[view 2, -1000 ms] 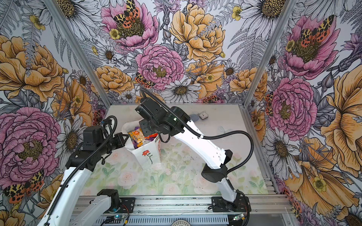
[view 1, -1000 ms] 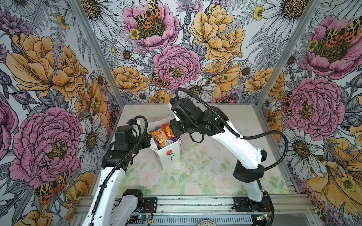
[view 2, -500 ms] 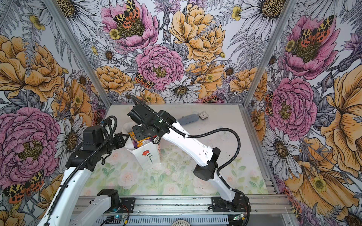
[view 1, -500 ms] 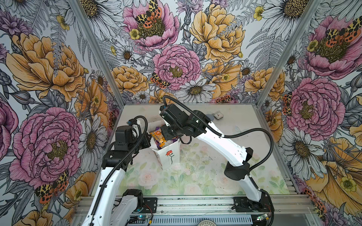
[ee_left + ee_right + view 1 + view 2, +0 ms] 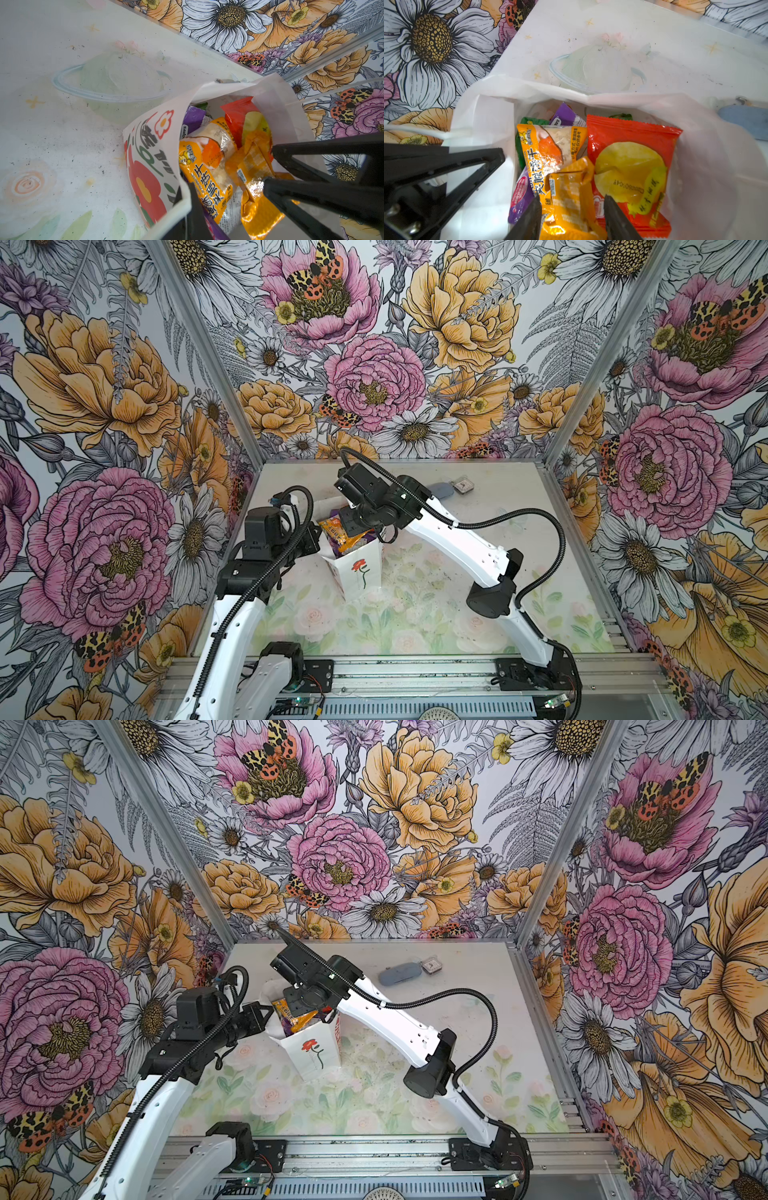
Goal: Place the snacks into the paper bag
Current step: 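Lower the orange snack into the bag and open the right gripper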
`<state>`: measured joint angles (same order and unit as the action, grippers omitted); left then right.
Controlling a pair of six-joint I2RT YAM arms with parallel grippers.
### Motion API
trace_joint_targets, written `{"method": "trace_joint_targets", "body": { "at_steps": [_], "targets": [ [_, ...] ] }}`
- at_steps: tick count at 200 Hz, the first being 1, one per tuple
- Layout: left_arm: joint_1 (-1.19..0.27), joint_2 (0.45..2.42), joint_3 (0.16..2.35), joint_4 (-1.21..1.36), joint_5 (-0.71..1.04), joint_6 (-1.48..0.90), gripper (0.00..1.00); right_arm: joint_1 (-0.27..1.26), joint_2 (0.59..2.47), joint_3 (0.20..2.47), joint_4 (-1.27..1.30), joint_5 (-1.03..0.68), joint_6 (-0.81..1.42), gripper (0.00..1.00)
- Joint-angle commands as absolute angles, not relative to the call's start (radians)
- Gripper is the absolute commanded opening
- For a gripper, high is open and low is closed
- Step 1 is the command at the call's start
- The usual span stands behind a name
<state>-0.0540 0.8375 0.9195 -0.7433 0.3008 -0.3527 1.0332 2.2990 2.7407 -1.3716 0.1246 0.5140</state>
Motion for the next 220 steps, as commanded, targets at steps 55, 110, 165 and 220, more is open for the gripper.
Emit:
{"method": "trace_joint_targets", "body": {
  "at_steps": [55,110,165,220],
  "targets": [
    [-0.039,0.810,0.931,-0.632,0.317,-0.348,0.04,1.006,2.227,2.744,-1.405,0.277,0.508,0.56],
    [-0.040,0.809,0.931,-0.632,0.316,-0.350,0.04,0.981,2.220,2.735,-1.465,0.445,0.531,0.55],
    [-0.039,0.810,0.930,-0.632,0.318,-0.348,0.04,0.950,2.228,2.696,-1.485,0.473,0.540,0.57],
    [-0.040,0.814,0.931,-0.630,0.320,-0.348,0.04,0.927,2.273,2.695,-1.476,0.347,0.532,0.44]
  ]
}}
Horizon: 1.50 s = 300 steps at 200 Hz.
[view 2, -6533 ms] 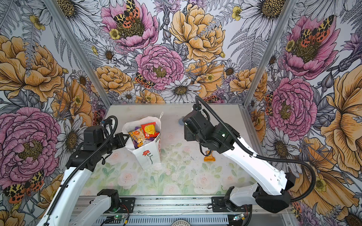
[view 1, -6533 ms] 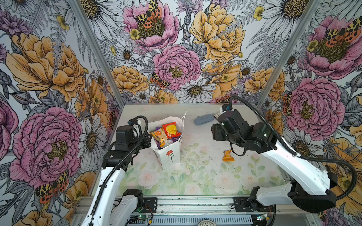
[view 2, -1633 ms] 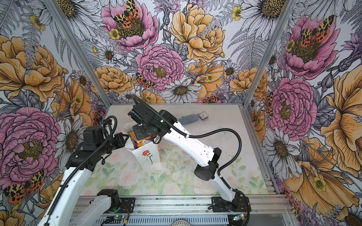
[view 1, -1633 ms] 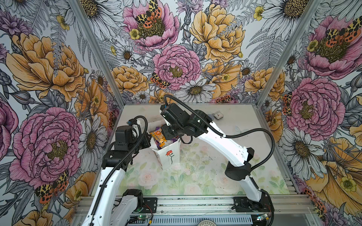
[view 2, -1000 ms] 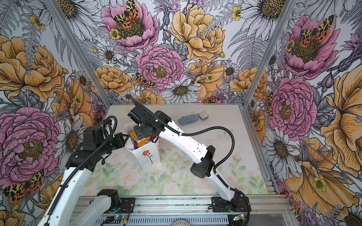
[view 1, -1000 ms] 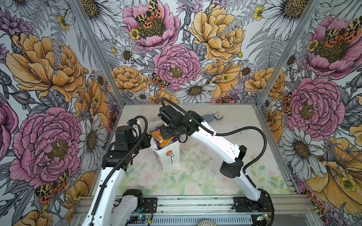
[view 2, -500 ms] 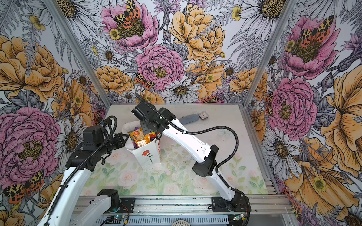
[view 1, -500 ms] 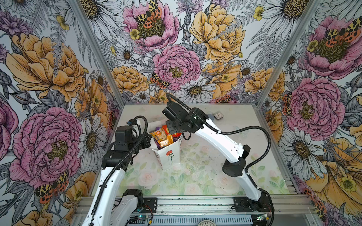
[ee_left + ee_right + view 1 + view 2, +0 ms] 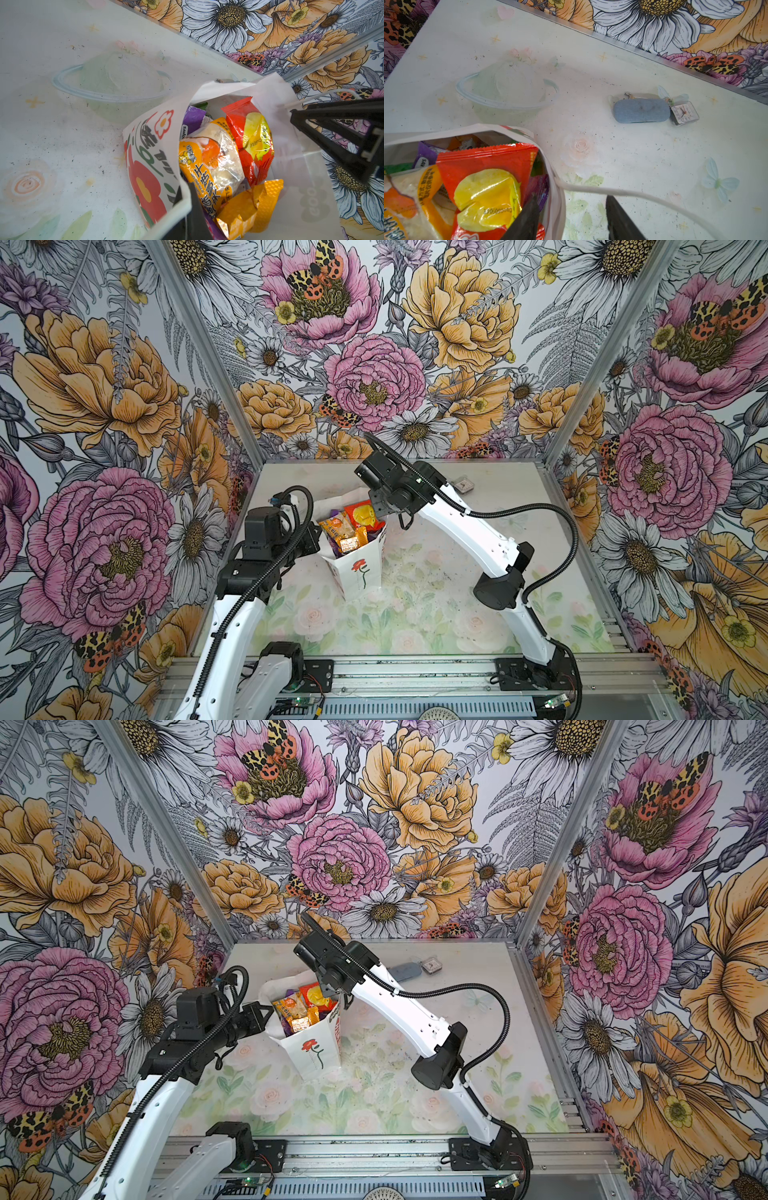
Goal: Place the snacks into the paper bag
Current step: 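Lower the orange snack into the bag and open the right gripper, then release the bag with the left gripper while the right gripper withdraws upward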
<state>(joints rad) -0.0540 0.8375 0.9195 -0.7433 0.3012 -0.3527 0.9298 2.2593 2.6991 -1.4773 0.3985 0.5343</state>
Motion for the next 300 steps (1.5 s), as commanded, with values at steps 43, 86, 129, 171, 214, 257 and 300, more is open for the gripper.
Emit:
{"method": "trace_joint_targets", "body": {
  "at_steps": [43,86,129,171,214,257,300],
  "targets": [
    [-0.045,0.833,0.937,-0.630,0.331,-0.348,0.04,0.925,2.296,2.695,-1.469,0.306,0.520,0.27],
    [-0.087,0.858,0.961,-0.655,0.300,-0.306,0.05,0.916,2.307,2.695,-1.462,0.268,0.515,0.16],
    [-0.153,0.917,1.027,-0.689,0.268,-0.328,0.05,0.952,2.229,2.676,-1.439,0.376,0.504,0.00],
    [-0.343,1.001,1.169,-0.718,0.132,-0.391,0.05,0.955,2.004,2.404,-1.291,0.425,0.535,0.00],
    [-0.510,1.139,1.284,-0.717,0.034,-0.469,0.05,0.899,1.690,1.998,-1.096,0.394,0.588,0.00],
    [-0.640,1.269,1.384,-0.718,-0.055,-0.538,0.05,0.757,1.450,1.658,-0.945,0.255,0.651,0.00],
    [-0.705,1.377,1.450,-0.726,-0.074,-0.601,0.05,0.665,1.354,1.487,-0.886,0.175,0.678,0.00]
  ]
}}
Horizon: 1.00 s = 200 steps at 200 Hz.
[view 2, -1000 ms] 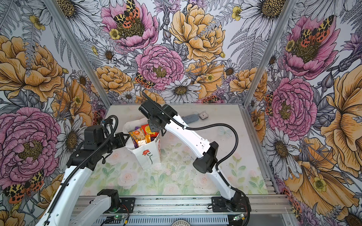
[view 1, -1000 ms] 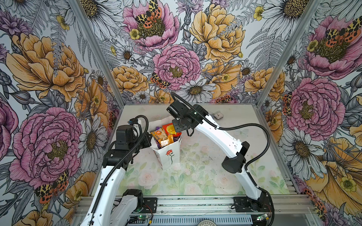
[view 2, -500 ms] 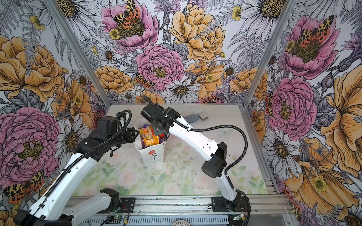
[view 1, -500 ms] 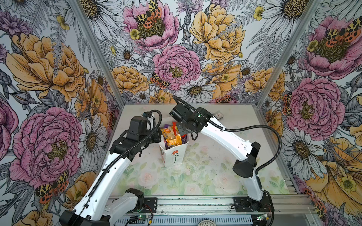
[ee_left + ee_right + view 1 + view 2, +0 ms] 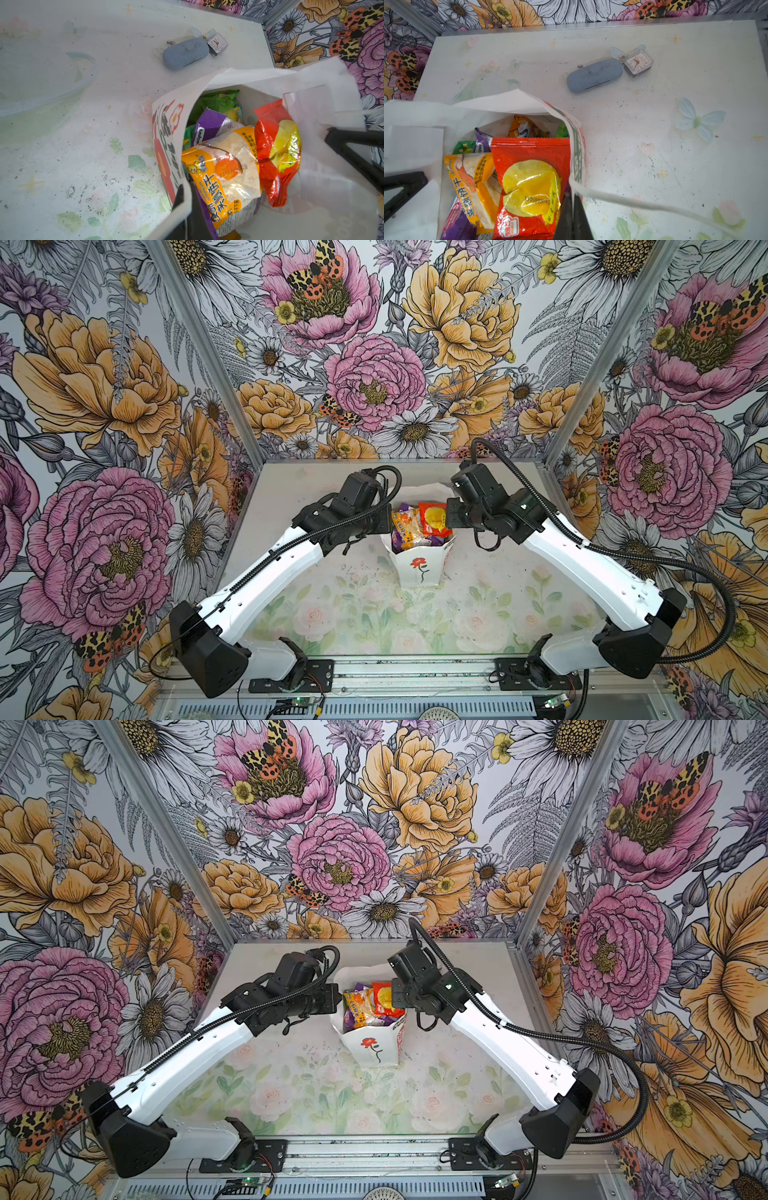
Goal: Place the snacks into the paper bag
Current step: 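Release the bag with the left gripper while the right gripper withdraws upward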
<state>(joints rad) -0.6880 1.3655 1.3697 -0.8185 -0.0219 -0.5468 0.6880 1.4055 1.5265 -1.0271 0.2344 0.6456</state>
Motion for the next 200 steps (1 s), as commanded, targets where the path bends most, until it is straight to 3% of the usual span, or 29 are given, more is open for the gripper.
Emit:
{"method": "trace_joint_targets", "body": {
  "at_steps": [1,34,82,152,200],
  "targets": [
    [-0.706,1.380,1.451,-0.727,-0.074,-0.602,0.05,0.664,1.353,1.485,-0.886,0.172,0.677,0.00],
    [-0.710,1.433,1.489,-0.756,-0.098,-0.612,0.13,0.634,1.374,1.465,-0.859,0.124,0.673,0.00],
    [-0.706,1.456,1.518,-0.783,-0.134,-0.602,0.41,0.623,1.410,1.497,-0.851,0.118,0.655,0.01],
    [-0.749,1.373,1.541,-0.804,-0.243,-0.560,0.75,0.623,1.408,1.530,-0.854,0.114,0.643,0.29],
    [-0.765,1.329,1.551,-0.810,-0.272,-0.549,0.83,0.625,1.395,1.573,-0.868,0.089,0.639,0.43]
  ]
}}
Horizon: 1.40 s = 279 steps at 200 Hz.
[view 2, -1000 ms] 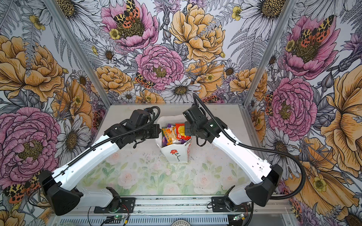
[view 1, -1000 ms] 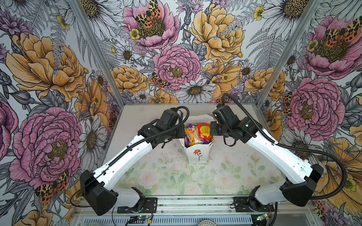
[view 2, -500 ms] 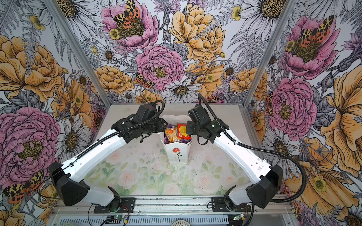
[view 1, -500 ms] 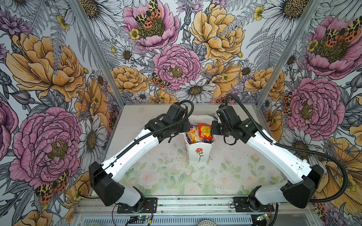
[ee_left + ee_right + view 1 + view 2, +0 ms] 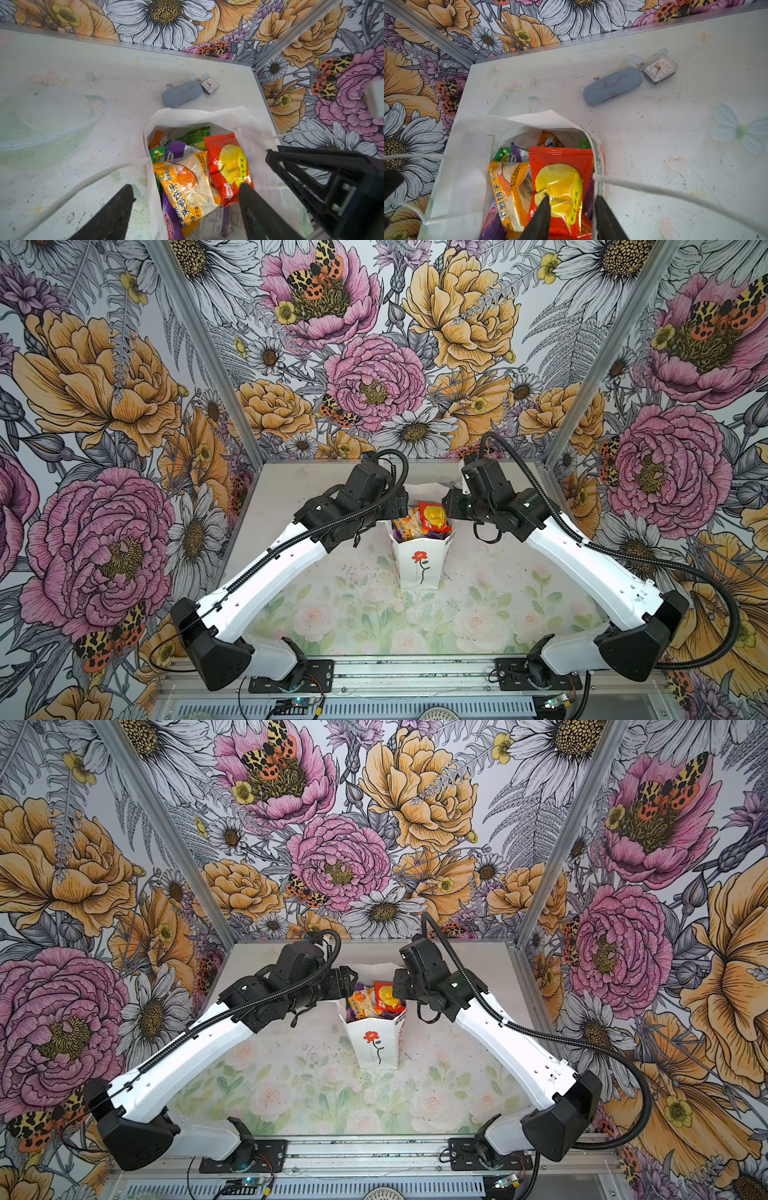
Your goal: Place the snacks into the paper bag
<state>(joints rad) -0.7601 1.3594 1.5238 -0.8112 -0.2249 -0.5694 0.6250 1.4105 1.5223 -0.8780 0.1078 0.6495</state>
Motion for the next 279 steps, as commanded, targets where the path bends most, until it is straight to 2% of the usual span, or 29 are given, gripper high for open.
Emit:
{"method": "trace_joint_targets", "body": {
  "at_steps": [1,53,66,78,87,122,143,163,178,213,235,258,267,279],
  "targets": [
    [-0.765,1.328,1.551,-0.810,-0.272,-0.548,0.83,0.625,1.394,1.573,-0.868,0.087,0.638,0.43],
    [-0.774,1.231,1.534,-0.784,-0.325,-0.473,0.87,0.623,1.352,1.615,-0.871,-0.009,0.625,0.51],
    [-0.772,1.182,1.503,-0.765,-0.378,-0.450,0.89,0.624,1.333,1.616,-0.871,-0.014,0.621,0.51],
    [-0.762,1.127,1.475,-0.764,-0.472,-0.440,0.98,0.623,1.307,1.612,-0.871,-0.007,0.617,0.51],
    [-0.746,1.079,1.443,-0.758,-0.542,-0.440,0.99,0.624,1.282,1.607,-0.872,0.008,0.612,0.51],
    [-0.648,0.851,1.210,-0.631,-0.749,-0.446,0.99,0.613,1.119,1.537,-0.868,0.188,0.589,0.52],
    [-0.563,0.735,1.070,-0.640,-0.883,-0.541,0.99,0.597,0.989,1.445,-0.847,0.319,0.559,0.63],
    [-0.472,0.622,0.880,-0.562,-0.923,-0.569,0.99,0.582,0.865,1.316,-0.824,0.469,0.549,0.74],
    [-0.403,0.573,0.757,-0.489,-0.912,-0.560,0.99,0.569,0.771,1.207,-0.798,0.571,0.532,0.78],
    [-0.297,0.620,0.575,-0.379,-0.900,-0.601,0.99,0.536,0.556,0.918,-0.630,0.736,0.447,0.85],
    [-0.296,0.679,0.400,-0.050,-0.903,-0.487,0.99,0.516,0.481,0.767,-0.532,0.853,0.407,0.94],
    [-0.330,0.779,0.277,0.279,-0.918,-0.332,0.99,0.469,0.478,0.615,-0.404,0.911,0.380,0.99],
    [-0.330,0.826,0.316,0.255,-0.918,-0.319,0.99,0.440,0.504,0.564,-0.344,0.910,0.367,0.99],
    [-0.324,0.908,0.345,0.319,-0.891,-0.187,0.99,0.393,0.555,0.507,-0.265,0.906,0.366,1.00]
  ]
}}
